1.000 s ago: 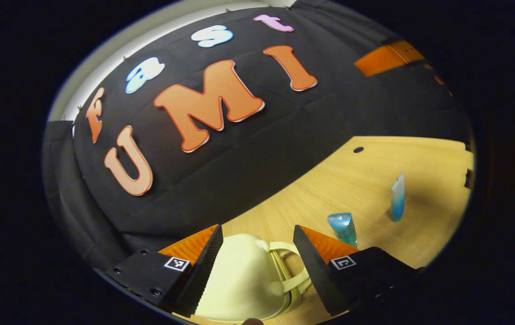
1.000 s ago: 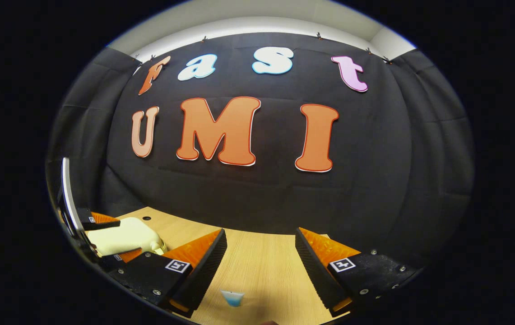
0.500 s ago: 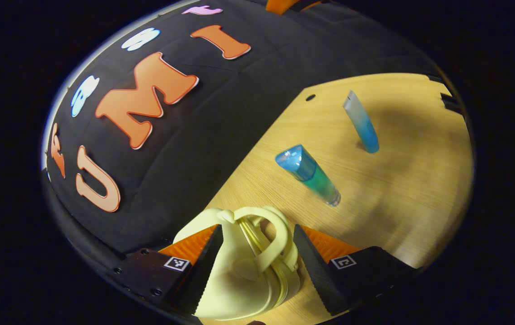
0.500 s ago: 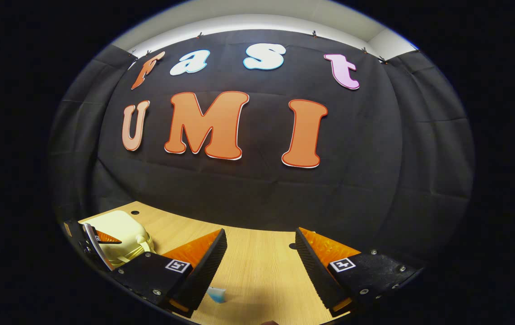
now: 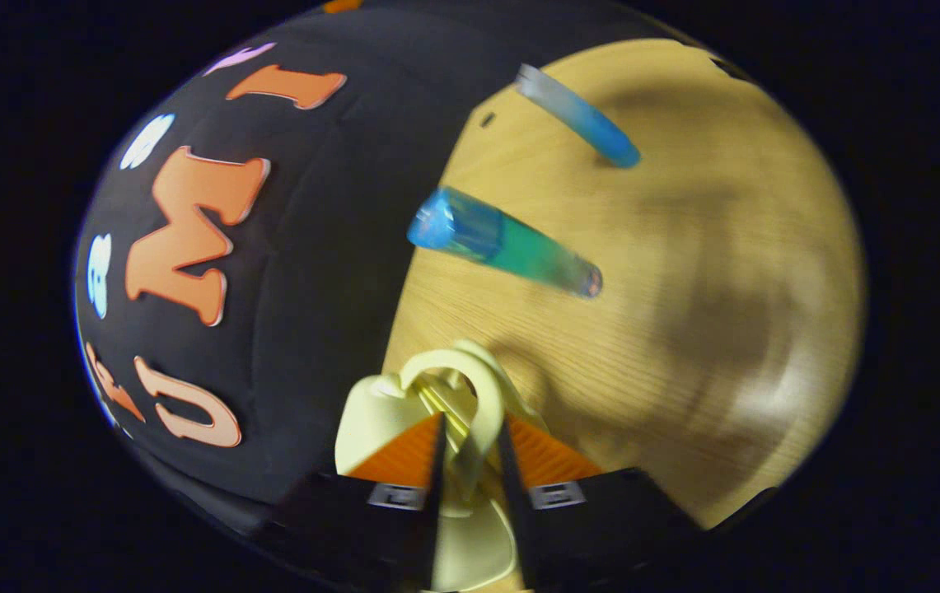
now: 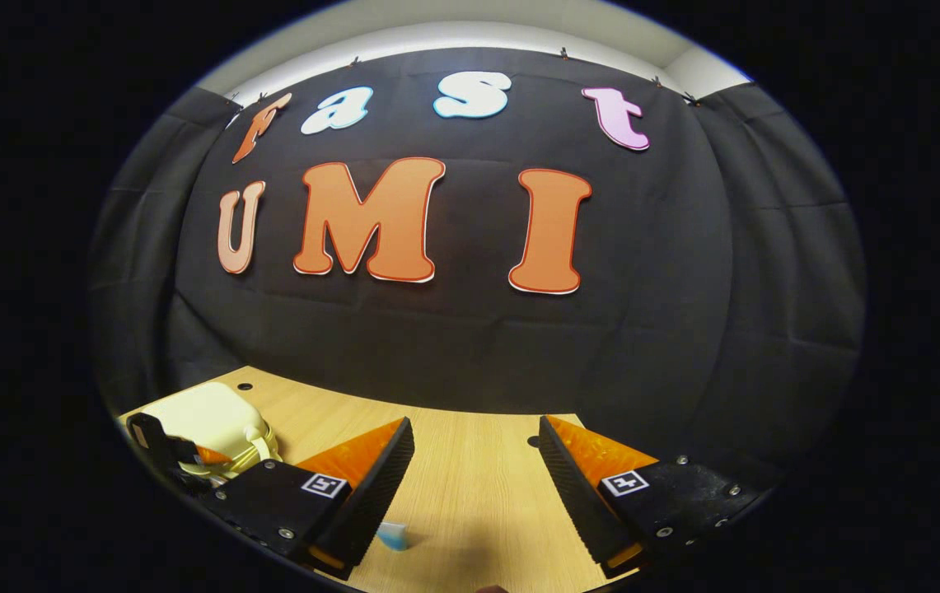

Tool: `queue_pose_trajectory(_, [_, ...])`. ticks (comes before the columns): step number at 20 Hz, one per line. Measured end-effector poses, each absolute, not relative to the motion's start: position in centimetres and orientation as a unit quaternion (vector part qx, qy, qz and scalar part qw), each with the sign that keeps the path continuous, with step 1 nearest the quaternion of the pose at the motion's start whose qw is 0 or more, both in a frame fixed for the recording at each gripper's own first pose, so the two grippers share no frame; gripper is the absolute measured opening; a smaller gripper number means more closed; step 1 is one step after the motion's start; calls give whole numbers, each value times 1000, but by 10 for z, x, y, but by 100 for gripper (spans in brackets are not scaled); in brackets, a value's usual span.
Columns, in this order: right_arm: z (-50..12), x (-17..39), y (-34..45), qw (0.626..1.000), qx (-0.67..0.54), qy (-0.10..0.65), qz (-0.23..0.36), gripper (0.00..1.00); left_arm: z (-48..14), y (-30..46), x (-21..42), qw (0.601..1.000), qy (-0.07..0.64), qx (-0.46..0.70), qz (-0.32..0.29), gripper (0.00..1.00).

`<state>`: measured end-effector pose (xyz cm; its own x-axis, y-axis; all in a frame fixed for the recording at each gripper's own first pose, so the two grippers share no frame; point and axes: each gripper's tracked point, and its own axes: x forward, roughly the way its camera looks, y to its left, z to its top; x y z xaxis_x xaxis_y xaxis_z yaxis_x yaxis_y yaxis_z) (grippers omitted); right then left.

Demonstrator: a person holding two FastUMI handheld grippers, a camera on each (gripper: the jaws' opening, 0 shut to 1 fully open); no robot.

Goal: First open the suitcase, pack the skin care products into it, and then close the suitcase.

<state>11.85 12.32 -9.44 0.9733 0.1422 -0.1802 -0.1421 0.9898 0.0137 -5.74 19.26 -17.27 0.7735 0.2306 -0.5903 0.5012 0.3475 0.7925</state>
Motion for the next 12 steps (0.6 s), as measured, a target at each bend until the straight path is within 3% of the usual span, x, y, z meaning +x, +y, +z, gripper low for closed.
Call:
queue_pose_trajectory(1, [-93, 118, 123, 994, 0, 88, 71, 96, -172, 191, -55, 753, 323, 566, -91, 20])
queue_pose_trajectory(3, [-93, 116, 124, 994, 0, 86, 72, 96, -163, 183, -59, 762, 324, 554, -86, 21])
queue_pose_trajectory(4, [-96, 115, 125, 993, 0, 88, 75, 96, -163, 182, -54, 770, 320, 544, -90, 9])
queue_pose_trajectory(12, [-100, 116, 140, 990, 6, 102, 102, 96, -124, 198, -40, 868, 297, 397, -8, 10])
